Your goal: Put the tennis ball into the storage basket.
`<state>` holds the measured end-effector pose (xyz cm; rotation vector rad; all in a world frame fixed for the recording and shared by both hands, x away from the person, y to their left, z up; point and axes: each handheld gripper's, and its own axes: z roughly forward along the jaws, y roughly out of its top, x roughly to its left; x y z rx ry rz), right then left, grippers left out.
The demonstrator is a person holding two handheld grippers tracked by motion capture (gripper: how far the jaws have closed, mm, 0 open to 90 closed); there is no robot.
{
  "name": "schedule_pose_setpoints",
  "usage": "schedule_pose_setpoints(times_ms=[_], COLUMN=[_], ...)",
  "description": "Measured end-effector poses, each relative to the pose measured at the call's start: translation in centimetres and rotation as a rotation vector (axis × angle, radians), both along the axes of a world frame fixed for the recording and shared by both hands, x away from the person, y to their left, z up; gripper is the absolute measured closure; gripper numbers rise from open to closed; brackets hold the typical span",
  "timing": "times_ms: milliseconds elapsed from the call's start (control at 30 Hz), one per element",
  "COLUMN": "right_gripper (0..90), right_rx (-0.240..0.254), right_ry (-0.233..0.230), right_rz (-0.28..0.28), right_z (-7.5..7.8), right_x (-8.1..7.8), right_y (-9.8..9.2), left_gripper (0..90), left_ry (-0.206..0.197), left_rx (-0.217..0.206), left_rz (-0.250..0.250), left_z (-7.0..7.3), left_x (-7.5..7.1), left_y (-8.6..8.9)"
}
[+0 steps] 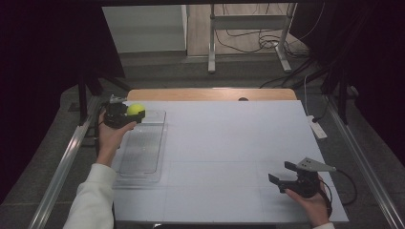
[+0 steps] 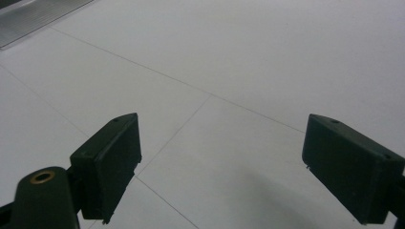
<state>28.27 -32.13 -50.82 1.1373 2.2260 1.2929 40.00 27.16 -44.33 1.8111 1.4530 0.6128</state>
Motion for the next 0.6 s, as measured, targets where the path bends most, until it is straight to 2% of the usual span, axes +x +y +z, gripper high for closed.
schedule_pose_setpoints(times_ms=[600], right_gripper=[13.5], right_rx=[0.003], right_ry=[-0.001], right_rz=[0.001], right_z=[0.05], right_x=[-0.05], right_y=[0.08], left_gripper=[26.7], left_ry=[0.054], left_rx=[0.031], left_rz=[0.006], left_z=[-0.74], left_x=[0.64], left_y=[0.08])
